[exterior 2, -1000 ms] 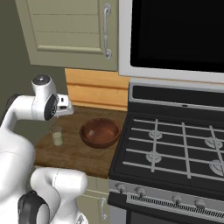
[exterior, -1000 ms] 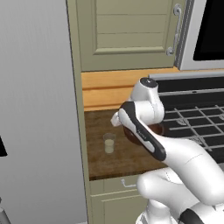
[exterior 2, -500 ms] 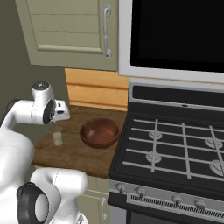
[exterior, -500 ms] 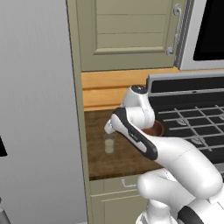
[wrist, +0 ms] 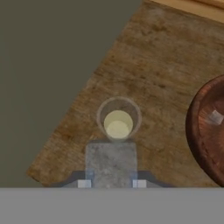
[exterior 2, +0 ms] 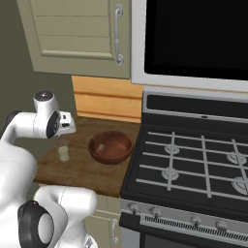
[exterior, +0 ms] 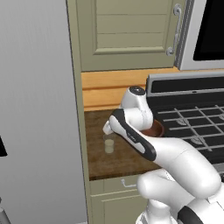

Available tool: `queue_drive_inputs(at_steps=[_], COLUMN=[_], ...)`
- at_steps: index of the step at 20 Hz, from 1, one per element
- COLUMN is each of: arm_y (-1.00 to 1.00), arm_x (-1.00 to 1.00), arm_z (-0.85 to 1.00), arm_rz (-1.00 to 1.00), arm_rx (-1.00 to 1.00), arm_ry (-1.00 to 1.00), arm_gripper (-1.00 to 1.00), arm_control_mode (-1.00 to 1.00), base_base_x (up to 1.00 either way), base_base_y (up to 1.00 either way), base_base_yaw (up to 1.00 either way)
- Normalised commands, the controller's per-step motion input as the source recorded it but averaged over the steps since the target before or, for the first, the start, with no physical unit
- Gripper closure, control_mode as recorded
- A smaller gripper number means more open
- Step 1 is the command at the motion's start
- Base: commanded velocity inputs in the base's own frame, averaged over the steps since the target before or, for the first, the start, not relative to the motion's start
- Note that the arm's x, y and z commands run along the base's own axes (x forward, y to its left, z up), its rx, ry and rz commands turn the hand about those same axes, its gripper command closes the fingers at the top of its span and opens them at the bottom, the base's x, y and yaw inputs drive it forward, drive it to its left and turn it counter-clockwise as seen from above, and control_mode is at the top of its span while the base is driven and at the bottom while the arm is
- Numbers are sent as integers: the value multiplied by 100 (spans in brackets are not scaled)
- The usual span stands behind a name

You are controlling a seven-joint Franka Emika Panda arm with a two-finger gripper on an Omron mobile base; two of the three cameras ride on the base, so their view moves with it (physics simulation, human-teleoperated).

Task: Grab a lemon wedge from the fridge and one ice cube from the ice bowl, and put them in the glass of lemonade.

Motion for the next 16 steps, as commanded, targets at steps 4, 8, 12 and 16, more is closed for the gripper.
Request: queue_drive_inputs(at_steps=[4, 8, 12, 16], arm_y=[0, 0, 0, 2], arm_x=[8, 7, 27, 21], arm_z=[0, 0, 0, 0], arm_rz=[0, 0, 0, 0], arm_rx=[0, 0, 0, 0], arm_ry=[0, 0, 0, 1], arm_gripper=[100, 100, 100, 100], arm_control_mode=[-100, -100, -100, -100], base_base_x=[0, 0, 0, 0], base_base_y=[0, 0, 0, 0], base_base_yaw=[0, 0, 0, 0])
